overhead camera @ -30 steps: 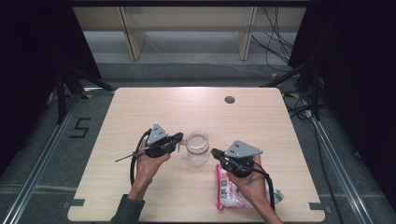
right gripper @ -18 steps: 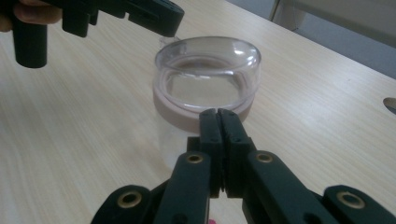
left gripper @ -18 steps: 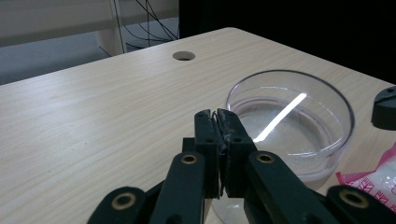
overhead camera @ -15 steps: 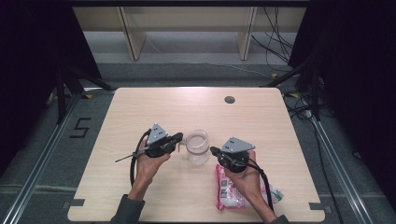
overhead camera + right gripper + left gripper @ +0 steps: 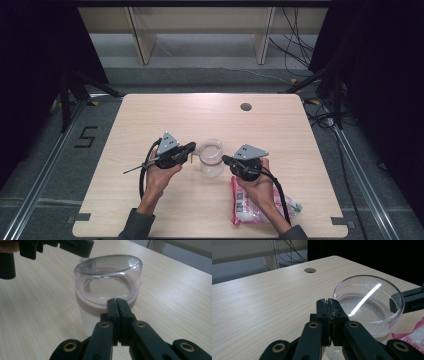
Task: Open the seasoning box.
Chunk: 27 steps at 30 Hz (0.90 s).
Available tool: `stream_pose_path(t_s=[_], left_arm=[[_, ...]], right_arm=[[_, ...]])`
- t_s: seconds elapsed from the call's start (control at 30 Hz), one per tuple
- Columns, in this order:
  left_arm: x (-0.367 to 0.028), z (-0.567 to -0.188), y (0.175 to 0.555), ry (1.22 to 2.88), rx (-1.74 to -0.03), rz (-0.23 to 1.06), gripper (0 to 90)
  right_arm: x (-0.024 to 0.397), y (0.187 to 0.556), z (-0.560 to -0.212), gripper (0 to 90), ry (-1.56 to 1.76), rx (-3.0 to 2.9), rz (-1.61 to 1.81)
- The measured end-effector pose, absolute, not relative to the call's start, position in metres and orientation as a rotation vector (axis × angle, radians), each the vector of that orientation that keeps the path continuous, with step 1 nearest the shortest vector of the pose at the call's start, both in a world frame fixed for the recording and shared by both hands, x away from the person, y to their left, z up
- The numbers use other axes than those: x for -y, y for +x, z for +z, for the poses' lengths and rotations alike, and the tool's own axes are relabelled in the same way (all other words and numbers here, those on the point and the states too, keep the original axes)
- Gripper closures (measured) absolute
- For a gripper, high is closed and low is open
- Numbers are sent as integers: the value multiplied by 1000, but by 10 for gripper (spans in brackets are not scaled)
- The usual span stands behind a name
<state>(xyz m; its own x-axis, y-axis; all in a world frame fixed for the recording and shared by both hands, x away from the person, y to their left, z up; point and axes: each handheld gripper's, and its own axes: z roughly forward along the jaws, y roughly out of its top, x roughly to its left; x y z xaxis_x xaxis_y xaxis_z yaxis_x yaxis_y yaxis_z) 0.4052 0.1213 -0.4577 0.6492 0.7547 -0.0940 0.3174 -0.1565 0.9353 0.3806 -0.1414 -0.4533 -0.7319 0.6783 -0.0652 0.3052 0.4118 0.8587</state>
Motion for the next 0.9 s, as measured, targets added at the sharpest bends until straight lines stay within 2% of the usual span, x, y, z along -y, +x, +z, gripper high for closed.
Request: stream_pose_path(t_s=[0.23,0.33,0.53,0.67,0.9], left_arm=[[-123,-458,406,1743,-860,485,872],[-123,-458,406,1738,-871,481,846],[-133,-453,403,1689,-890,461,595],[-138,-448,396,1758,-850,471,464],[-142,-461,373,1850,-881,481,326]], right_arm=[[137,380,-453,900,840,-2275,1261],[137,380,-453,900,838,-2283,1272],[135,381,-448,900,838,-2275,1286],[132,380,-444,900,831,-2251,1305],[127,381,-439,900,780,-2221,1330]])
